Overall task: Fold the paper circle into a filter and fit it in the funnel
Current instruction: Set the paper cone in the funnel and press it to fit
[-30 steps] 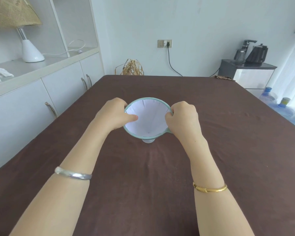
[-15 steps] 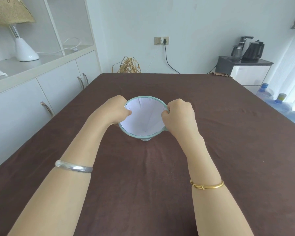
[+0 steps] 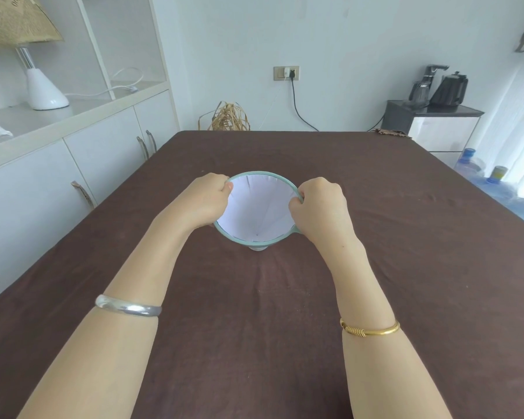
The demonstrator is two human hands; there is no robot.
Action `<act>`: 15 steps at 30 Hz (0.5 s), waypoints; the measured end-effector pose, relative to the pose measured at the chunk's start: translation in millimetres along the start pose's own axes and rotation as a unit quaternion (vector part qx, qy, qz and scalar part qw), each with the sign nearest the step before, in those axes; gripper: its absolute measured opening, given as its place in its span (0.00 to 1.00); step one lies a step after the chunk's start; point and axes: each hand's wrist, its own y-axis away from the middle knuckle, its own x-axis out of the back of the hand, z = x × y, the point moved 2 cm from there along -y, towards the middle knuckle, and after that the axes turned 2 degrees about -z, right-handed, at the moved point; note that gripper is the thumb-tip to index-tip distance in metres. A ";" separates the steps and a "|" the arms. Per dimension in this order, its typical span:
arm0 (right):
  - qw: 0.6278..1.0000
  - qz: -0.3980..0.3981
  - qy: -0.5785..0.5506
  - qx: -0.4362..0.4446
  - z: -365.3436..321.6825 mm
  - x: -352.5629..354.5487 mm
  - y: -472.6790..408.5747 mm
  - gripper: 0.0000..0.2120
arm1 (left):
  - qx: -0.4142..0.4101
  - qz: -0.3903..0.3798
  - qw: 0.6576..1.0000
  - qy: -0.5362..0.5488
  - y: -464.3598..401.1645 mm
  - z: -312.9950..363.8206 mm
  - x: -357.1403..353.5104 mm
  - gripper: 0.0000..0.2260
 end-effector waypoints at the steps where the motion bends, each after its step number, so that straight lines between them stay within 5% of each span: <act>1: 1.000 -0.003 -0.001 0.001 0.4 -0.2 0.1 0.18 | 0.003 0.003 1.000 0.009 0.0 0.4 -0.3 0.14; 4: 1.000 -0.010 -0.011 -0.008 2.2 -2.1 -1.2 0.18 | -0.054 0.122 0.990 -0.037 8.4 2.8 4.6 0.15; 7: 0.999 -0.005 -0.034 -0.017 4.6 -3.5 -3.7 0.18 | -0.290 0.335 0.892 -0.088 40.3 12.2 4.7 0.17; 9: 0.998 -0.003 -0.061 -0.016 5.3 -4.4 -5.1 0.17 | -0.374 0.337 0.856 -0.120 52.4 13.1 -11.6 0.21; 15: 0.994 -0.005 -0.104 -0.023 7.4 -4.6 -4.7 0.16 | -0.397 0.369 0.827 -0.146 47.4 14.4 -37.6 0.27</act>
